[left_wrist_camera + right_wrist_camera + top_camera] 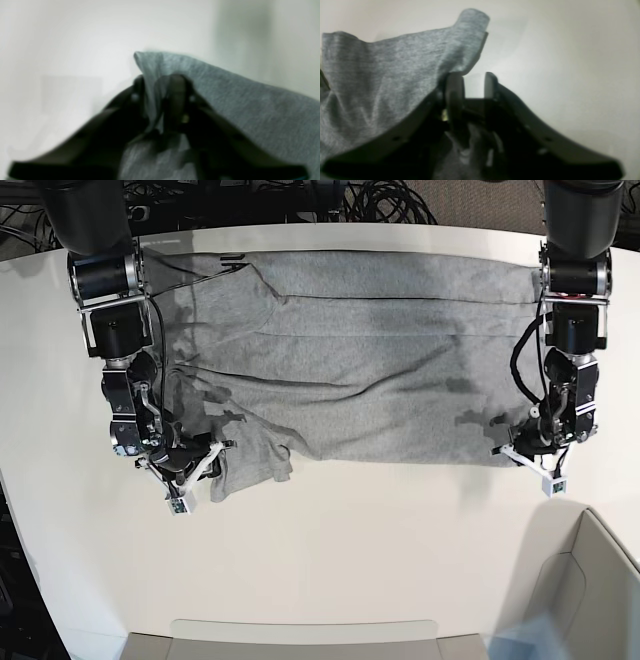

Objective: Fold the T-shirt properly
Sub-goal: 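Move the left gripper to the hem corner and grasp it, then lift the hem with both grippers and fold it toward the shoulder edge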

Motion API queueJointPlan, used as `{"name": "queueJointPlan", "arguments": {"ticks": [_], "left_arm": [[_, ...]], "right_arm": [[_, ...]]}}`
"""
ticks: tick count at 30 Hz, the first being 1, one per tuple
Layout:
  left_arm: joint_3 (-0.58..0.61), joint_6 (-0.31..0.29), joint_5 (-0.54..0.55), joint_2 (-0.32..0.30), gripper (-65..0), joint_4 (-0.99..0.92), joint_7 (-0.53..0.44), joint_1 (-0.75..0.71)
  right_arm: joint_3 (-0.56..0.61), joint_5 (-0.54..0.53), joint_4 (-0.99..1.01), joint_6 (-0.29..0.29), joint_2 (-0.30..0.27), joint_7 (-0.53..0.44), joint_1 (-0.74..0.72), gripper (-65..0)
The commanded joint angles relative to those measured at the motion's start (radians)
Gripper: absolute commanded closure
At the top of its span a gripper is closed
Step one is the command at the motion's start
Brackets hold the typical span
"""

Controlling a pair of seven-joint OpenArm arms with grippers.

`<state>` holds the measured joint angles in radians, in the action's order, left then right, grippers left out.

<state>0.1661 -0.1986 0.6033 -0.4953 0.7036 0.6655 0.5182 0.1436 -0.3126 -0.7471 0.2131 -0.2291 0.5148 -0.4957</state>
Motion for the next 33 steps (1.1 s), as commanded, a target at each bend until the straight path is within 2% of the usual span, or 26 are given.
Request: {"name": "queueJointPlan", "arguments": {"ticks": [1,2,3,7,11,14,22,27,33], "left_arm": [[-0.001,-0.005,0.008,-0.003,0.0,0.004,0.023,0.015],[-0.001,-0.005,0.008,-0.003,0.0,0.004,0.020,0.015],[-0.003,-0.006,0.008,-0.003,0.0,0.004,0.017,0.015],[-0.026,-0.009,0.008,-0.006,0.0,0.009,-0.011,0.015],[-0.211,-0.012,0.008,-0.003,0.0,0.011,-0.003,0.015],[-0.268,-0.012,0.008,-0.001,0.0,0.044,-0.002,0.012],[-0.277,-0.012,0.008,-0.006,0.0,0.215,-0.002,-0.080],[-0.277,-0.012,0.008,-0.006,0.0,0.253,-0.002,-0.120],[-0.277,-0.012,0.008,-0.007,0.0,0.252,-0.002,-0.125]], "right_arm": [[0.004,0.010,0.007,0.009,0.001,0.067,0.001,-5.8],[0.004,0.011,0.007,0.009,0.001,0.067,-0.001,-1.6],[0.003,0.011,0.007,0.009,0.000,0.067,-0.004,0.0],[0.003,0.011,0.001,0.009,-0.005,0.066,-0.019,0.0],[-0.005,0.011,-0.022,0.009,-0.008,0.063,-0.028,0.0],[0.000,0.011,-0.093,0.009,-0.026,0.063,-0.027,0.0],[-0.008,0.010,-0.199,0.004,-0.056,0.071,-0.028,0.0],[-0.008,0.010,-0.257,0.004,-0.074,0.072,-0.022,0.0],[-0.009,0.010,-0.233,0.001,-0.071,0.072,-0.028,0.0]]}}
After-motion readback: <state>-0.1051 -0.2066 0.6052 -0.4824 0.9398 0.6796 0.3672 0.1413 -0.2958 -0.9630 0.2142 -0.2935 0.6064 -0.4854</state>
